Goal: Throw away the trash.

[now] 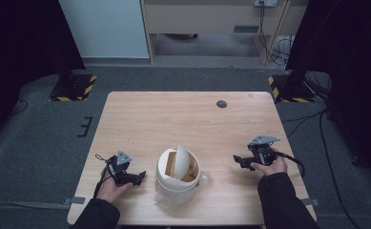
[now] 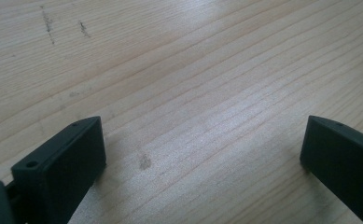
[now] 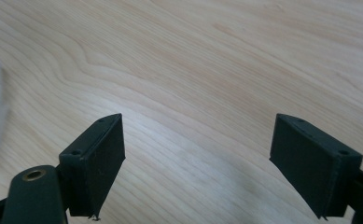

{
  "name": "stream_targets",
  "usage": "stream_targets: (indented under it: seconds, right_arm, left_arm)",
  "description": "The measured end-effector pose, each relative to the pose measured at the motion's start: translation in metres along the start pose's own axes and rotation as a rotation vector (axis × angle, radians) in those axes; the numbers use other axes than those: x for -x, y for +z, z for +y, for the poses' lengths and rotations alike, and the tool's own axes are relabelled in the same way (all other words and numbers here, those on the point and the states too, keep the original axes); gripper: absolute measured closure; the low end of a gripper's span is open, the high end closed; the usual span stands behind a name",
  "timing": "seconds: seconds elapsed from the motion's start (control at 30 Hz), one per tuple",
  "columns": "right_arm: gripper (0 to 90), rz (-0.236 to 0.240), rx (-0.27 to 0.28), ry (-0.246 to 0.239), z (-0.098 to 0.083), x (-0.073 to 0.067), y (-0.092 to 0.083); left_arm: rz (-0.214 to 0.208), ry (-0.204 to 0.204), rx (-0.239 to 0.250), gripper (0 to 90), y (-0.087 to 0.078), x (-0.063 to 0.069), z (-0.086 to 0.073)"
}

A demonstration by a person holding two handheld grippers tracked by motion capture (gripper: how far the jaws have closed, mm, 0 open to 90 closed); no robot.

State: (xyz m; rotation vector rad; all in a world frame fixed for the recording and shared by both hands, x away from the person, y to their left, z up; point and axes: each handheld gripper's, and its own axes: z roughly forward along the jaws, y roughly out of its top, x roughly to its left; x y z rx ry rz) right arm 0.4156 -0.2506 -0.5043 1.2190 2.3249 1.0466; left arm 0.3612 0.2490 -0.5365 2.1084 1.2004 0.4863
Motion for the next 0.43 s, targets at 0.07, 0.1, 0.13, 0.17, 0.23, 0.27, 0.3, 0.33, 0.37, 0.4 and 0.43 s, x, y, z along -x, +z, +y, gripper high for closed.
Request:
stream_targets:
  seconds: [0.07, 0.1, 0.13, 0.17, 0.23, 0.27, 0.3, 0.33, 0.37, 0.4, 0.43]
  right_arm:
    - [16.5, -0.012, -0.014, 0.004, -0.003, 0.004, 0.001]
    - [16.0, -0.021, -0.016, 0.003, -0.004, 0.007, 0.002]
    - [15.4, -0.03, -0.019, 0.009, -0.006, 0.008, 0.002]
    - [14.4, -0.041, -0.022, 0.014, -0.007, 0.01, 0.002]
    - [13.2, -0.058, -0.032, 0.012, -0.008, 0.012, 0.002]
    - [13.1, -0.065, -0.037, 0.008, -0.009, 0.013, 0.001]
    - [12.9, -0.069, -0.04, 0.01, -0.009, 0.014, 0.002]
    - [12.6, -0.074, -0.04, 0.01, -0.01, 0.015, 0.002]
    - [12.3, -0.077, -0.042, 0.014, -0.01, 0.016, 0.002]
    - [12.0, -0.081, -0.041, 0.02, -0.011, 0.016, 0.002]
    - [11.9, -0.087, -0.045, 0.021, -0.012, 0.017, 0.002]
  left_arm:
    - [0.0, 0.0, 0.0, 0.0, 0.0, 0.0, 0.0]
    - [0.0, 0.0, 0.0, 0.0, 0.0, 0.0, 0.0]
    - [0.0, 0.0, 0.0, 0.0, 0.0, 0.0, 0.0]
    - [0.0, 0.0, 0.0, 0.0, 0.0, 0.0, 0.0]
    - [0.0, 0.0, 0.0, 0.0, 0.0, 0.0, 0.0]
    - [0.001, -0.001, 0.0, 0.0, 0.0, 0.0, 0.0]
    - [0.001, -0.002, 0.0, 0.0, 0.0, 0.0, 0.0]
    - [0.001, -0.002, 0.0, 0.0, 0.0, 0.0, 0.0]
    - [0.001, -0.001, 0.0, 0.0, 0.0, 0.0, 0.0]
    - [0.001, -0.002, 0.001, 0.0, 0.0, 0.0, 0.0]
    - [0.001, -0.002, 0.001, 0.0, 0.0, 0.0, 0.0]
